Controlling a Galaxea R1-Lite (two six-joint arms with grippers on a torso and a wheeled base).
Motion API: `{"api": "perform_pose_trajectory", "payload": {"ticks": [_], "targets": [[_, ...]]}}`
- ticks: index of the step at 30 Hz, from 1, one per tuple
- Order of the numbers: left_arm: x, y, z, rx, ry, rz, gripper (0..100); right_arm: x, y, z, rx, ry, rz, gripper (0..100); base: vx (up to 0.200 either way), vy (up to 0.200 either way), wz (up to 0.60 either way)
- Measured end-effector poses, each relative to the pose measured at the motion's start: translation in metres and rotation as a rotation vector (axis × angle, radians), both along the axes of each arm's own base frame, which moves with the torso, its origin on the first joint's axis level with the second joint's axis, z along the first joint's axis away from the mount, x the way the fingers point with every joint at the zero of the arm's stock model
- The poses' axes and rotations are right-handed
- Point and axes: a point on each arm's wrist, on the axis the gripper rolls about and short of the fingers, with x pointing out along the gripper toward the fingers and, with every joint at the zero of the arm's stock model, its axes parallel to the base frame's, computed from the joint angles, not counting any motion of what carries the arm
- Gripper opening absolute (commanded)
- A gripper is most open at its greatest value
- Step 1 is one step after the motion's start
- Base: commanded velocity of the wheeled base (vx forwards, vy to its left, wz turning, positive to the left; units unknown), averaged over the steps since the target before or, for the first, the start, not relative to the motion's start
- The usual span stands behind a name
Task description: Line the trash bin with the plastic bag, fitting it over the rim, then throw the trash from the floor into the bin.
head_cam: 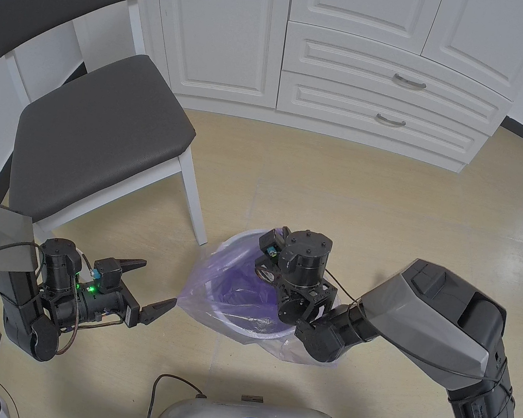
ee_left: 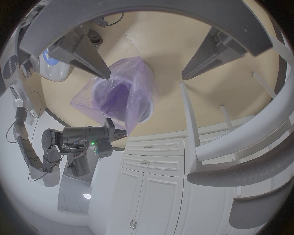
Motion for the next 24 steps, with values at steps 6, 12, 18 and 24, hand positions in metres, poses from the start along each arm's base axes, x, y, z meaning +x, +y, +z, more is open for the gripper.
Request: {"api": "perform_pose_trajectory", "payload": {"ticks": [6,12,18,24], "targets": [[0.0,0.0,0.003,0.001,-0.012,0.003,100,0.012,0.007,0.013,0.06,-0.057,-0.002,0,0.0,0.0,0.0],[0.0,0.0,0.004,0.002,-0.015,0.003,100,0.026,0.012,0.013,0.118,-0.098,-0.009,0,0.0,0.0,0.0],[0.001,0.0,0.004,0.001,-0.02,0.003,100,0.041,0.018,0.017,0.173,-0.161,-0.017,0,0.0,0.0,0.0],[0.001,0.0,0.005,0.001,-0.022,0.003,100,0.054,0.024,0.015,0.193,-0.201,-0.024,0,0.0,0.0,0.0]]}}
